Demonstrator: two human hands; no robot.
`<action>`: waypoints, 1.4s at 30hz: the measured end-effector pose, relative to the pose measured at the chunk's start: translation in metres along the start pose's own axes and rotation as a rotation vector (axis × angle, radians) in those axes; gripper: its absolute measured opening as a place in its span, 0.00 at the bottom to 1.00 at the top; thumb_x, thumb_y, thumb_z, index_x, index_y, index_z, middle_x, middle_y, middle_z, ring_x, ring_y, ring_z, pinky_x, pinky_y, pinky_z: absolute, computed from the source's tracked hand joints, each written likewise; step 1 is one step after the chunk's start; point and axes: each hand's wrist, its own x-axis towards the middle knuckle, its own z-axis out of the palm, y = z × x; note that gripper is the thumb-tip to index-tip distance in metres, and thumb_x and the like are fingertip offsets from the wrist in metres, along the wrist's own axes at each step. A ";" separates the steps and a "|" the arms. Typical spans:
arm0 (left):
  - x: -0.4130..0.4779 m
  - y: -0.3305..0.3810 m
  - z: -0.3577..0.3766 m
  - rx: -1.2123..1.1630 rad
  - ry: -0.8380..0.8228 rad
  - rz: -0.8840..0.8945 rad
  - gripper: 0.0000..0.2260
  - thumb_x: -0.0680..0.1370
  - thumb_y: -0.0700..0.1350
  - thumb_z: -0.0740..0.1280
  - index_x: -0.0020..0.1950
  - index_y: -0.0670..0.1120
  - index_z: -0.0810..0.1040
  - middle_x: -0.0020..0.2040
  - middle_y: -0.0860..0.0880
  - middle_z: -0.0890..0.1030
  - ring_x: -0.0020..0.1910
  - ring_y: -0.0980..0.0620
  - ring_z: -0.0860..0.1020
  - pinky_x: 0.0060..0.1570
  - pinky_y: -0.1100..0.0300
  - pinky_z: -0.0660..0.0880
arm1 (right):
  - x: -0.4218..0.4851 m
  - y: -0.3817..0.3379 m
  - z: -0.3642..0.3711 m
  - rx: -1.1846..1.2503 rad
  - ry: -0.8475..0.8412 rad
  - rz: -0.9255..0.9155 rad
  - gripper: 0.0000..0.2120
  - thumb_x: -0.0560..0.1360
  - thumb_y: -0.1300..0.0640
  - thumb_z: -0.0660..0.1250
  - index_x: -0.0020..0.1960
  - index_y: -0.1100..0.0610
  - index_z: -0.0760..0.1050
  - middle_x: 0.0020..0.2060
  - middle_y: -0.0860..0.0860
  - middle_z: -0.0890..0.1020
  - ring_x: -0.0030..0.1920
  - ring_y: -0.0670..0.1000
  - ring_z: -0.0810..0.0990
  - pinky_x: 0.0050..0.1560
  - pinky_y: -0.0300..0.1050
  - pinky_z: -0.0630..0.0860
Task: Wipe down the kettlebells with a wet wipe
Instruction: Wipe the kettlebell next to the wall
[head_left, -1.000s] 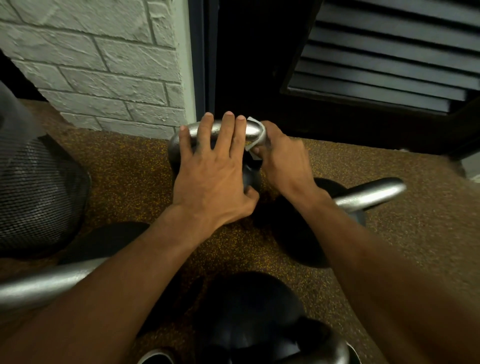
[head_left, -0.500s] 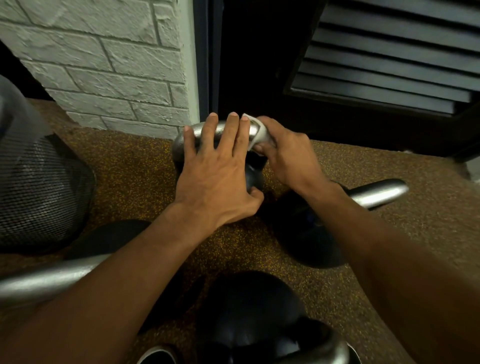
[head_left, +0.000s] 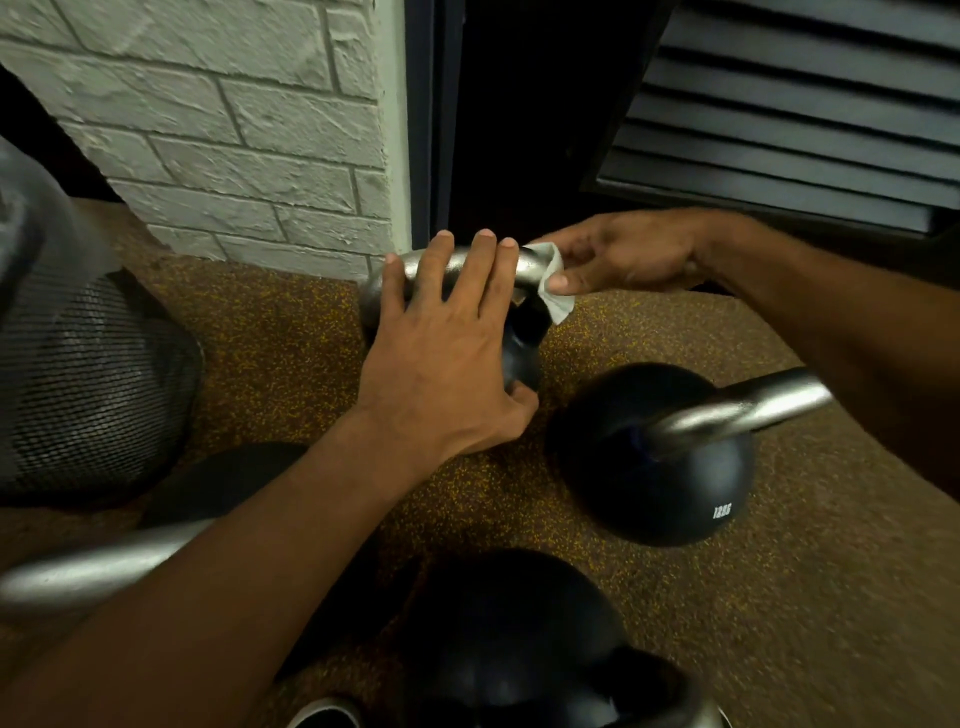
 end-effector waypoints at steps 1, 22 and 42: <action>0.000 0.000 0.000 0.002 0.003 0.000 0.51 0.70 0.69 0.59 0.83 0.46 0.42 0.84 0.44 0.48 0.81 0.38 0.48 0.77 0.33 0.51 | -0.004 -0.002 0.009 0.020 0.055 -0.018 0.23 0.80 0.50 0.64 0.75 0.46 0.68 0.64 0.43 0.80 0.64 0.40 0.77 0.65 0.41 0.69; 0.000 0.001 0.005 -0.010 0.027 -0.012 0.53 0.69 0.70 0.63 0.84 0.45 0.44 0.84 0.44 0.49 0.81 0.38 0.48 0.77 0.33 0.50 | 0.022 -0.002 0.100 0.241 0.799 -0.097 0.35 0.80 0.31 0.37 0.80 0.44 0.60 0.80 0.48 0.61 0.81 0.49 0.54 0.79 0.63 0.54; -0.005 -0.011 0.007 -0.024 0.057 0.053 0.50 0.71 0.68 0.60 0.84 0.47 0.40 0.84 0.46 0.46 0.82 0.41 0.47 0.79 0.37 0.48 | 0.052 -0.019 0.016 0.458 0.134 0.088 0.45 0.82 0.31 0.44 0.40 0.64 0.85 0.42 0.63 0.85 0.43 0.57 0.85 0.53 0.52 0.79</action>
